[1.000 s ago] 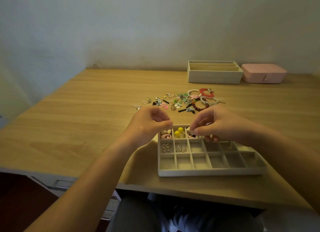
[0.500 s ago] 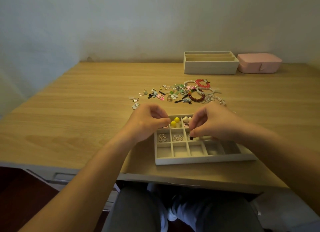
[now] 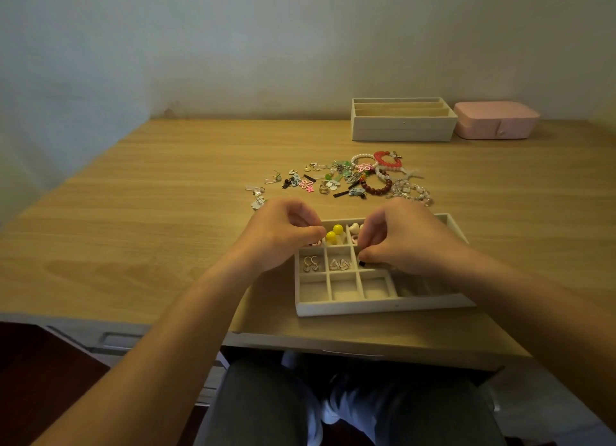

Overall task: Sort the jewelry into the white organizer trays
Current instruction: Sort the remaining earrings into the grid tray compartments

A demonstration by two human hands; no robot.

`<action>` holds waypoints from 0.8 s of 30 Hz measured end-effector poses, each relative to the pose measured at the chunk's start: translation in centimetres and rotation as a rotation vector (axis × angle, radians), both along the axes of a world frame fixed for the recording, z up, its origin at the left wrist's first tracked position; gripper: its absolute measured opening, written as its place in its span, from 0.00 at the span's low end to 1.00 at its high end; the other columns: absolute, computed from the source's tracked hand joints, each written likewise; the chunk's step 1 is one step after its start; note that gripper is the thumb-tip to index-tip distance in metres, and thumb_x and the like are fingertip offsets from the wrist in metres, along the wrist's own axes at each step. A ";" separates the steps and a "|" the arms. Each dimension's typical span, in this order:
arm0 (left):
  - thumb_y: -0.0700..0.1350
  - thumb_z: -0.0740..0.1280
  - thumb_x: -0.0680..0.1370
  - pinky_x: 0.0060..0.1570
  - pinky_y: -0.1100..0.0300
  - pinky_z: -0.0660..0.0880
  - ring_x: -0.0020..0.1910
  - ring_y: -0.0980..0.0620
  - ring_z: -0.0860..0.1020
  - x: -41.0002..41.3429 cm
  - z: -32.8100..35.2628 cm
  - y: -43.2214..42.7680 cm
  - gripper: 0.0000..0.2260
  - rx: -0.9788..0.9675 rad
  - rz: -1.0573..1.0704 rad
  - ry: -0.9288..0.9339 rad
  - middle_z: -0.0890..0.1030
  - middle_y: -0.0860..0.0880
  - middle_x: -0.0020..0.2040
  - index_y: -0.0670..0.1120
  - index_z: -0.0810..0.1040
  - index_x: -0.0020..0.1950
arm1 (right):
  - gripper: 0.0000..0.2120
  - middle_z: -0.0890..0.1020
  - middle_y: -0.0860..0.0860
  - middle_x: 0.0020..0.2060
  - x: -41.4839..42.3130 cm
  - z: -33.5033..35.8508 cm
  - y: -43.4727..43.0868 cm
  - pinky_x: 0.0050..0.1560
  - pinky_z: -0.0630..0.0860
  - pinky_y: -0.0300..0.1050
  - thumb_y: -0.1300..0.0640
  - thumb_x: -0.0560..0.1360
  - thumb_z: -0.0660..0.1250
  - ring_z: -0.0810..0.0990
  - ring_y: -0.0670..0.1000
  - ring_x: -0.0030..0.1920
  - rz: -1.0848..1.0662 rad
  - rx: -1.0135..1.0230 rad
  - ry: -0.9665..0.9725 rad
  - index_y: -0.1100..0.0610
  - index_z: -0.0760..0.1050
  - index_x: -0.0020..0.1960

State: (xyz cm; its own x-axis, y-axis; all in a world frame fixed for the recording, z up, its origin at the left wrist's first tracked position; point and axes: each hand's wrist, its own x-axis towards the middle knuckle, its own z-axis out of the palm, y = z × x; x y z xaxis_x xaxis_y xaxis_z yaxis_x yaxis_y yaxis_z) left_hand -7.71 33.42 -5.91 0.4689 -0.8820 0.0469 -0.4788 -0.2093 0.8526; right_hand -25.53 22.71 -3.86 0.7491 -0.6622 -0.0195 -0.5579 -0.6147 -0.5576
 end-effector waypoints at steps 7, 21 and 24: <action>0.42 0.78 0.72 0.44 0.59 0.79 0.37 0.56 0.83 0.2 0.2 0.0 0.05 0.004 -0.020 0.023 0.86 0.50 0.38 0.48 0.83 0.42 | 0.04 0.85 0.45 0.39 -0.1 0.0 -0.1 0.46 0.83 0.42 0.59 0.73 0.77 0.83 0.42 0.42 0.008 0.003 -0.002 0.51 0.85 0.44; 0.42 0.76 0.73 0.41 0.58 0.76 0.36 0.56 0.81 0.3 0.6 0.0 0.05 0.019 -0.040 -0.004 0.84 0.52 0.35 0.50 0.83 0.41 | 0.03 0.85 0.46 0.37 0.2 0.8 -0.9 0.42 0.82 0.44 0.56 0.73 0.77 0.83 0.45 0.40 -0.032 0.012 -0.126 0.50 0.84 0.43; 0.44 0.78 0.71 0.41 0.58 0.74 0.37 0.55 0.77 0.2 0.4 -0.1 0.07 0.038 -0.043 -0.117 0.80 0.54 0.36 0.54 0.83 0.40 | 0.02 0.84 0.44 0.38 0.5 1.1 -1.4 0.43 0.82 0.44 0.52 0.74 0.77 0.82 0.44 0.41 0.004 -0.033 -0.079 0.49 0.85 0.43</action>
State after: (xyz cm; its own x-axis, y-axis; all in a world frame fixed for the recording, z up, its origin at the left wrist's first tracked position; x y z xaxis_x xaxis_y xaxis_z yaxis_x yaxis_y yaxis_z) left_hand -7.48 33.28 -5.51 0.4236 -0.9035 0.0651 -0.5842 -0.2175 0.7819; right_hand -25.07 21.35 -2.72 0.7498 -0.6588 0.0610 -0.5109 -0.6351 -0.5793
